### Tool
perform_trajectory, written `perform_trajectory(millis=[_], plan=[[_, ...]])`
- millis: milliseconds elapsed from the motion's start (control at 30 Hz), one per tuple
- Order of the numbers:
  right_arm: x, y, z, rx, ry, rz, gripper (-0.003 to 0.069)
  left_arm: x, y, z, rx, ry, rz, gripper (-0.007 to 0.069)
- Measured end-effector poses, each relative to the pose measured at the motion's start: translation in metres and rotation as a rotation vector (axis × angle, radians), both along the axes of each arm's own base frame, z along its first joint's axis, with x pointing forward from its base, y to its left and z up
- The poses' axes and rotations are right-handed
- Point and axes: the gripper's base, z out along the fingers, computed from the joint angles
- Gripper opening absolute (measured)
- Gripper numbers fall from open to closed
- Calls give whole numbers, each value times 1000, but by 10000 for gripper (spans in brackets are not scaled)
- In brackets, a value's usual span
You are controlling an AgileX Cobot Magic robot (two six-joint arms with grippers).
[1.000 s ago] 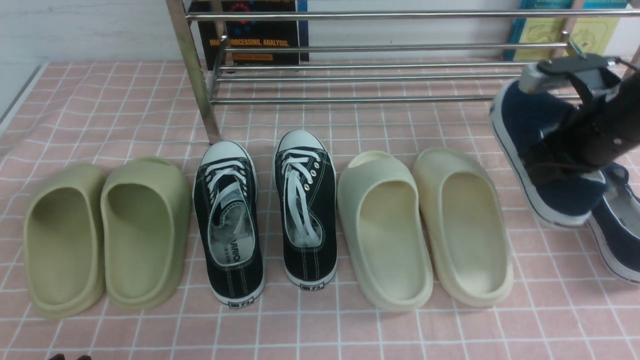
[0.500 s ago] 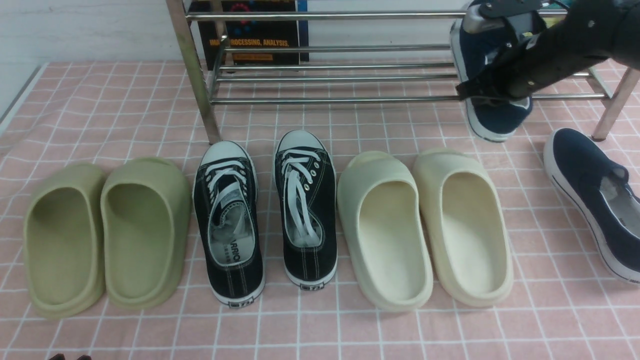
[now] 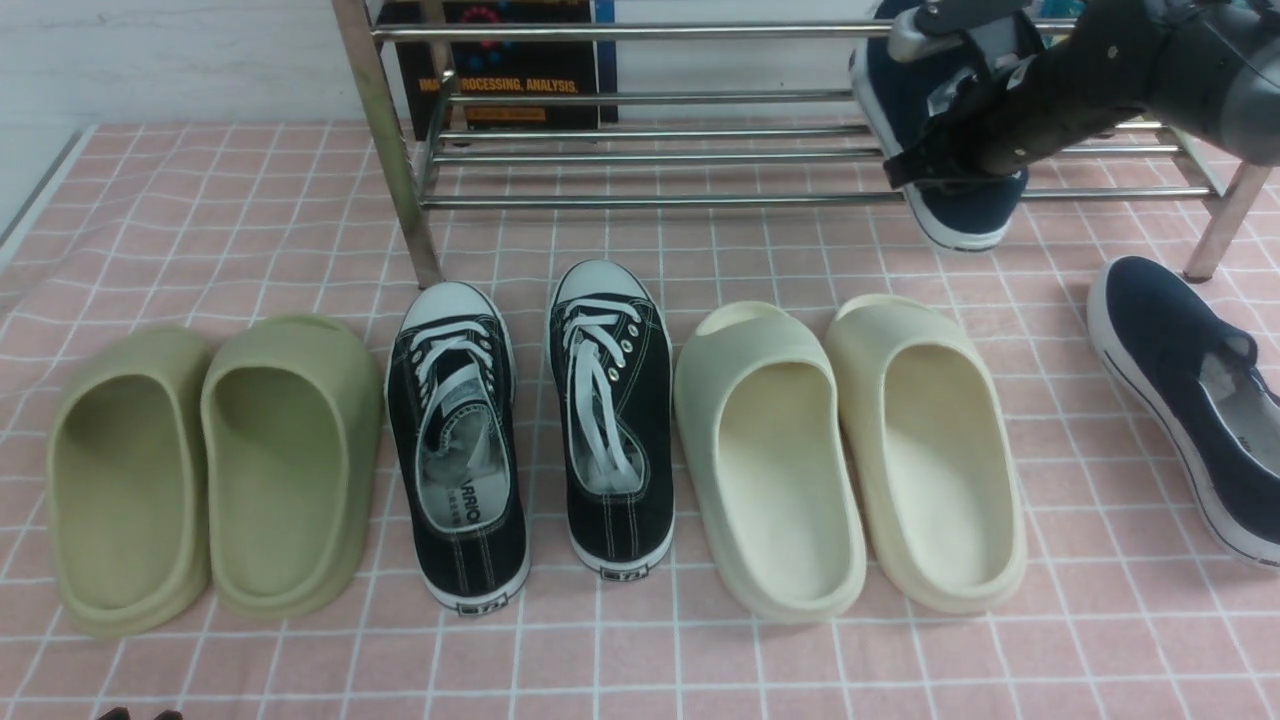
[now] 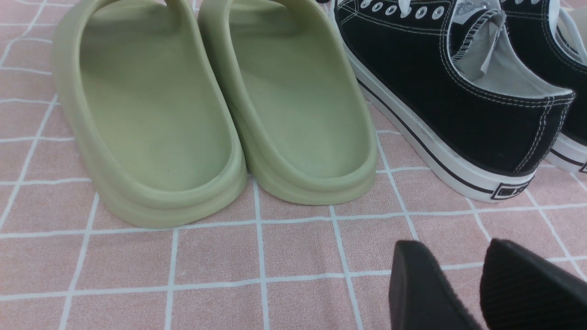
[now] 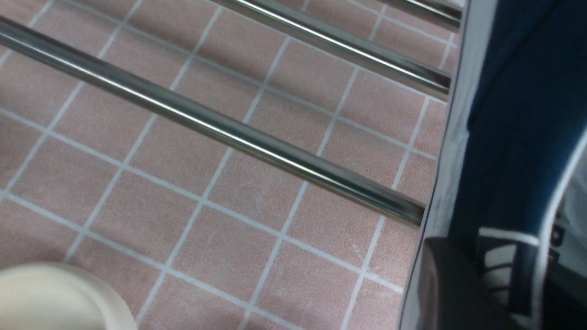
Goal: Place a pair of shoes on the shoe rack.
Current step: Use the right arm to put a shoe into the shoe rack
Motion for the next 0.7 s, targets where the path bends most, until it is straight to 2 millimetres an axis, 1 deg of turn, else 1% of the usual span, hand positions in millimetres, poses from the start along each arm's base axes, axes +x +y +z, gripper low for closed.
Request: perform_trajectory(millis=[67, 133, 167, 233, 267, 333, 367, 400, 467, 500, 533, 567, 633, 667, 700], plan=[[-2, 0, 7, 14, -8, -2, 291, 0, 0, 0, 0, 0, 0, 239], [-7, 0, 15, 22, 17, -1, 374, 0, 0, 0, 0, 0, 0, 239], [-8, 0, 16, 23, 24, 0, 380, 0, 0, 0, 0, 0, 0, 239], [-18, 0, 31, 39, 51, -4, 451, 0, 0, 0, 0, 0, 0, 239], [-22, -1, 37, 42, 59, -3, 464, 0, 0, 0, 0, 0, 0, 239], [-31, -2, 56, 47, 45, 2, 478, 0, 0, 0, 0, 0, 0, 239], [-40, -3, 74, 44, 28, 7, 481, 0, 0, 0, 0, 0, 0, 239], [-48, -5, 88, 37, 10, 10, 478, 0, 0, 0, 0, 0, 0, 239], [-61, -9, 109, 7, -18, 15, 462, 0, 0, 0, 0, 0, 0, 239], [-62, -9, 112, 4, -24, 15, 459, 0, 0, 0, 0, 0, 0, 239], [-70, -13, 124, -33, -43, 13, 433, 0, 0, 0, 0, 0, 0, 239], [-74, -16, 130, -63, -54, 10, 407, 0, 0, 0, 0, 0, 0, 239], [-73, -24, 129, -107, -50, -11, 355, 0, 0, 0, 0, 0, 0, 239], [-70, -29, 124, -119, -35, -28, 317, 0, 0, 0, 0, 0, 0, 239], [-66, -34, 114, -121, -9, -50, 275, 0, 0, 0, 0, 0, 0, 239]])
